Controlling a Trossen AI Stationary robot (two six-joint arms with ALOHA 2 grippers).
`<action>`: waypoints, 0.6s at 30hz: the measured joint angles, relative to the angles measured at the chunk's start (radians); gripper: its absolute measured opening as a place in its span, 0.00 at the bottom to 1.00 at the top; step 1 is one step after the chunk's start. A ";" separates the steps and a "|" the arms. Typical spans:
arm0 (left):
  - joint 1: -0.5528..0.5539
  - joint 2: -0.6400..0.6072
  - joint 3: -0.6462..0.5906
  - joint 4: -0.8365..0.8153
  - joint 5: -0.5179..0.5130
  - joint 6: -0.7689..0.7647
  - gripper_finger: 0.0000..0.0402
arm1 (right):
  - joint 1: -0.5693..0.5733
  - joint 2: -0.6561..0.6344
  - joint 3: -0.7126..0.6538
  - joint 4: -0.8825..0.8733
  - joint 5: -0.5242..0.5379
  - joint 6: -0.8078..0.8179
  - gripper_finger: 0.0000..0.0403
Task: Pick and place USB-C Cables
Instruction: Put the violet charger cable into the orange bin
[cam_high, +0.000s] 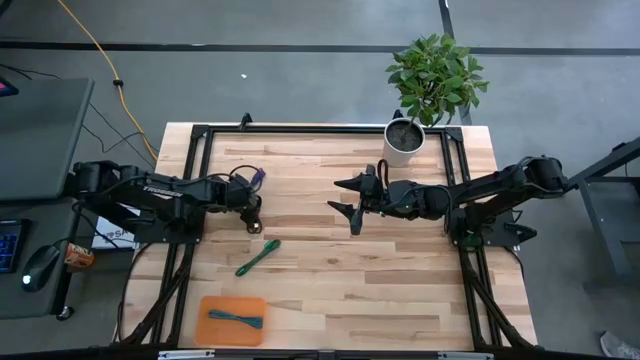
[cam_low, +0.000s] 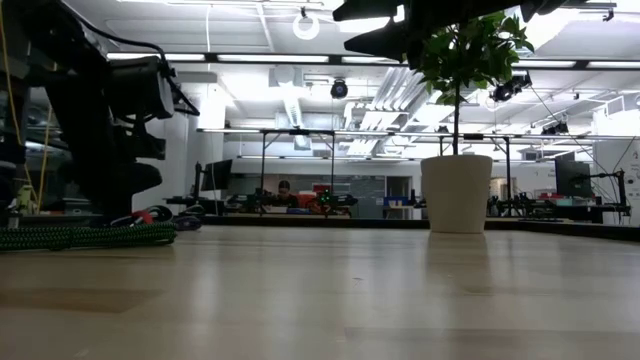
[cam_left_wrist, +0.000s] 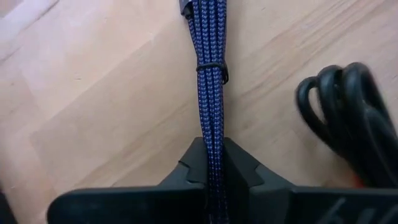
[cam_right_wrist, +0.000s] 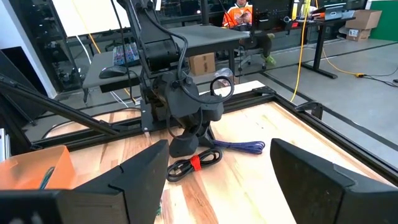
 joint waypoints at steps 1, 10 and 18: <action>0.000 -0.009 0.000 -0.013 -0.015 0.002 0.00 | 0.000 0.000 0.000 0.000 0.000 0.000 0.68; -0.033 -0.174 0.040 -0.026 -0.231 0.002 0.00 | 0.000 0.000 0.000 -0.010 0.000 0.003 0.68; -0.175 -0.336 0.041 0.061 -0.461 0.059 0.00 | 0.000 0.000 0.000 -0.020 0.000 0.023 0.68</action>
